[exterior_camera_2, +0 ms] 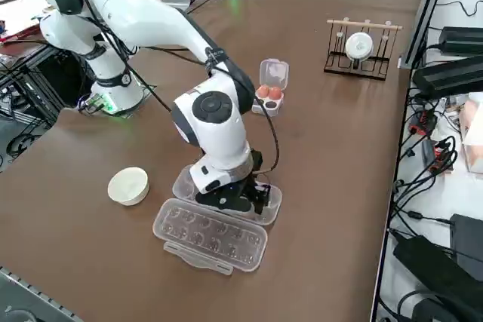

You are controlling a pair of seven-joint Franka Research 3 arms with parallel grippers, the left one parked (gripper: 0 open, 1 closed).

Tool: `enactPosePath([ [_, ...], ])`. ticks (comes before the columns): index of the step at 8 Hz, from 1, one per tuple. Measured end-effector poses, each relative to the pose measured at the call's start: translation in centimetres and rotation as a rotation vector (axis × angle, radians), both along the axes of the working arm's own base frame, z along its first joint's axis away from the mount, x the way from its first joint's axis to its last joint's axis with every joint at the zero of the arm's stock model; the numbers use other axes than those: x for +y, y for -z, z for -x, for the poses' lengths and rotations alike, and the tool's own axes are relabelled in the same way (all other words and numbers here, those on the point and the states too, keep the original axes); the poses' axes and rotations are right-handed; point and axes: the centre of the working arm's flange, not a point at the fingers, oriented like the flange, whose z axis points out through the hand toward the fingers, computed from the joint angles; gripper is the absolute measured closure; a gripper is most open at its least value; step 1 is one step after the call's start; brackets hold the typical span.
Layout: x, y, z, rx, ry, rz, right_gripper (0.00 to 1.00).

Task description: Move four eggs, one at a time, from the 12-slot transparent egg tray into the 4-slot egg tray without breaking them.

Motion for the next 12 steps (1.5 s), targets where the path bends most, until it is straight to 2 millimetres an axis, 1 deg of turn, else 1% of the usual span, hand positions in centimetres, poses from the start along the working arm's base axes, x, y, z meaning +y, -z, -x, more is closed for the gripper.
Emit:
enactPosePath([
  [1,0.1,-0.8,-0.2,-0.001,-0.003,-0.003,0.42],
  [2,0.3,-2.8,-0.6,-0.009,-0.009,-0.005,0.42],
  [3,0.7,-5.6,-0.8,-0.005,-0.015,-0.019,0.42],
  [4,1.4,-8.8,-0.4,0.014,-0.017,-0.041,0.42],
  [5,2.3,-11.9,0.1,0.029,-0.007,-0.063,0.42],
  [6,3.9,-14.1,0.8,0.035,0.022,-0.079,0.42],
  [7,6.5,-14.9,1.6,0.048,0.052,-0.095,0.42],
  [8,10.3,-14.3,2.2,0.07,0.08,-0.107,0.42],
  [9,14.6,-12.9,2.8,0.078,0.116,-0.107,0.42],
  [10,18.9,-11.2,3.5,0.079,0.15,-0.103,0.42],
  [11,22.7,-9.4,4.1,0.077,0.181,-0.097,0.42],
  [12,26.1,-7.9,4.8,0.069,0.206,-0.092,0.42],
])
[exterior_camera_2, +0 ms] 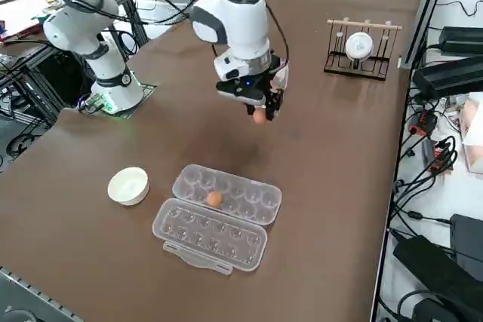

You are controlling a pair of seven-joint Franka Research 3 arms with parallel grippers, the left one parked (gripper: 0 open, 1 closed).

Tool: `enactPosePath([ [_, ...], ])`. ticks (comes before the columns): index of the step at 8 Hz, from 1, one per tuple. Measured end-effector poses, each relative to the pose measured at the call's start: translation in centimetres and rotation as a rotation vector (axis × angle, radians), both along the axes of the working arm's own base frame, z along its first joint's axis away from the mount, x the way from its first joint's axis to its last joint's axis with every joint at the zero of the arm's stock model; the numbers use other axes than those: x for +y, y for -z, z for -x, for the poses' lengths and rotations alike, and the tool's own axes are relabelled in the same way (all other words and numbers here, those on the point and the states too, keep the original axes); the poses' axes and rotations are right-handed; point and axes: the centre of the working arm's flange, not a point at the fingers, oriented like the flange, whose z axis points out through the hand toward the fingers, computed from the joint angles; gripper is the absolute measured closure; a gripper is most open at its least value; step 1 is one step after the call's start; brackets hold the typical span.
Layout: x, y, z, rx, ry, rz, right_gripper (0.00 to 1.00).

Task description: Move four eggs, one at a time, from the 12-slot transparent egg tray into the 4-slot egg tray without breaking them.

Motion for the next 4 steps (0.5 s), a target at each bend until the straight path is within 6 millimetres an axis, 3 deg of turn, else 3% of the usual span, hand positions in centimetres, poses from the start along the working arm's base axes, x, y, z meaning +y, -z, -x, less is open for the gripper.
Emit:
enactPosePath([
  [2,5.2,2.3,1.4,0.0,0.012,0.008,0.42],
  [4,7.1,2.7,2.4,0.013,0.017,0.009,0.42],
])
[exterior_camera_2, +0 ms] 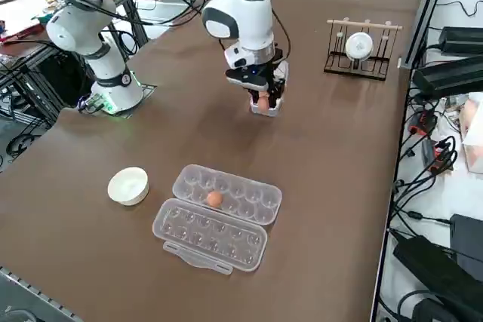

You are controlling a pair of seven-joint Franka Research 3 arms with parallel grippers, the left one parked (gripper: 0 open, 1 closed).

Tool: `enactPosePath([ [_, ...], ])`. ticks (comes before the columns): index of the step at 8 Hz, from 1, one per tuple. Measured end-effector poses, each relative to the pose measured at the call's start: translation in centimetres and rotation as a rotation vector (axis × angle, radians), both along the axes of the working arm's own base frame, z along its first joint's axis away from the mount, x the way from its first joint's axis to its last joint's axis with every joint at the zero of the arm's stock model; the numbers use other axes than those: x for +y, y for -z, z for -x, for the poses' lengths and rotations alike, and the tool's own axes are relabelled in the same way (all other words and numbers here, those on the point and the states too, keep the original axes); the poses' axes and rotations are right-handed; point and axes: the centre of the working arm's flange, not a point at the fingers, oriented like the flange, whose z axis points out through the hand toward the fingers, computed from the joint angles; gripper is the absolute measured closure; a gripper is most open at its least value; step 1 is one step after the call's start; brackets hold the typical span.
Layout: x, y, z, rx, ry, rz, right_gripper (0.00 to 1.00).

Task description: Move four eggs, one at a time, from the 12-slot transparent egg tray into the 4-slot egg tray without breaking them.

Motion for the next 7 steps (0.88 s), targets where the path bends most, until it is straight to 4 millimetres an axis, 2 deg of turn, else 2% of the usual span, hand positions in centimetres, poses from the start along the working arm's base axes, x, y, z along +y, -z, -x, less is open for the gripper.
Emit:
enactPosePath([
  [4,3.4,-0.3,0.9,0.006,0.006,0.0,0.42],
  [7,5.3,1.2,2.4,0.044,-0.011,0.008,0.42],
])
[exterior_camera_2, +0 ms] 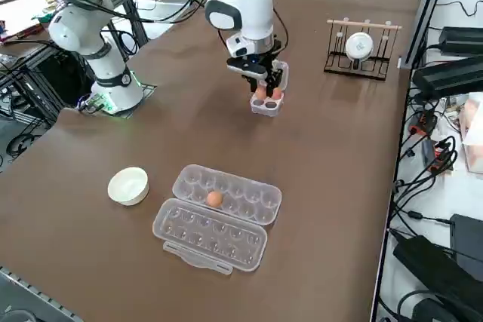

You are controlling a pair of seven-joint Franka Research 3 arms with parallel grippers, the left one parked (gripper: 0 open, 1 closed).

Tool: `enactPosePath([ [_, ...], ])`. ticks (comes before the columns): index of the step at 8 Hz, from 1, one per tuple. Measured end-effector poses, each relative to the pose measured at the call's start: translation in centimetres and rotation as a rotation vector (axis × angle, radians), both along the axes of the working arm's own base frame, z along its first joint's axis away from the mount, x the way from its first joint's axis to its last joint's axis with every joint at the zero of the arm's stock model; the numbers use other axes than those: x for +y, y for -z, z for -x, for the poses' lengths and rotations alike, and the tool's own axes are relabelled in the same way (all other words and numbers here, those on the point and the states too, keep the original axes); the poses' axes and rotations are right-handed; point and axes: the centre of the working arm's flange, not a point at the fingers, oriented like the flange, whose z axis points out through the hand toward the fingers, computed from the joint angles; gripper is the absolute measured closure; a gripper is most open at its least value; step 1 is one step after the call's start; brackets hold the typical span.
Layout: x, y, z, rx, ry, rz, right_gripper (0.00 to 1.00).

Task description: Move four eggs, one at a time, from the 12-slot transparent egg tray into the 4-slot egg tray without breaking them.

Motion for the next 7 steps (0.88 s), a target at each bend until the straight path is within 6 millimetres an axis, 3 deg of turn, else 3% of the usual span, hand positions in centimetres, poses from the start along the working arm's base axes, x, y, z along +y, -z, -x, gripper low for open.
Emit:
enactPosePath([
  [7,0.05,1.49,0.88,0.014,0.015,0.012,0.43],
])
